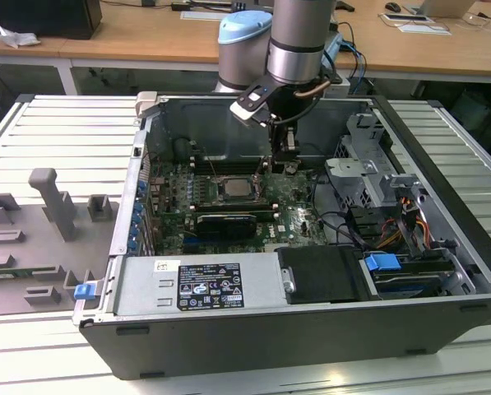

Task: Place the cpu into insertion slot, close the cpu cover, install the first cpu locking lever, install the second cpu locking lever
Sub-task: 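Close the cpu cover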

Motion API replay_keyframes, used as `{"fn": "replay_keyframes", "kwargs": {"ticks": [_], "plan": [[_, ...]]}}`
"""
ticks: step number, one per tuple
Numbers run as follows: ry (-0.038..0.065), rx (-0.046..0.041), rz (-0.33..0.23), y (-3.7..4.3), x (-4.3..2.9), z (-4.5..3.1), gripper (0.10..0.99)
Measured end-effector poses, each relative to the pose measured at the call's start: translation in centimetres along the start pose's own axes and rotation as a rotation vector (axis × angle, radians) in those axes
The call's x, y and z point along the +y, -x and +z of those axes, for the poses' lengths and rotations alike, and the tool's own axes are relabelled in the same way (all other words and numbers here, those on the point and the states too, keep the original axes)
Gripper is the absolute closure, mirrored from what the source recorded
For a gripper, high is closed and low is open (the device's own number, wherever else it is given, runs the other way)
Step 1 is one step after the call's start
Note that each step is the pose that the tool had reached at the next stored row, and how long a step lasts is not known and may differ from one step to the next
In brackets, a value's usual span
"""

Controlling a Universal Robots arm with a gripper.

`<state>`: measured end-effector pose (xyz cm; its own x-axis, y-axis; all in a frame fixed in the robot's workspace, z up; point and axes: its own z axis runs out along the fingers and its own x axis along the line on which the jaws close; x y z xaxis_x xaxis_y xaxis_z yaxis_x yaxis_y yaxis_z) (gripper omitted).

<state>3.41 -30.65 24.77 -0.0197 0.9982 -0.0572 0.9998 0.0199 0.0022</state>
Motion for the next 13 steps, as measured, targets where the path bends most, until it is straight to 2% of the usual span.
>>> {"fn": "replay_keyframes", "kwargs": {"ticks": [9, 13], "plan": [[0.0, 0.0, 0.0, -0.03, -1.2, 0.0, 0.98], [0.0, 0.0, 0.0, -0.04, -1.98, 0.0, 0.98]]}}
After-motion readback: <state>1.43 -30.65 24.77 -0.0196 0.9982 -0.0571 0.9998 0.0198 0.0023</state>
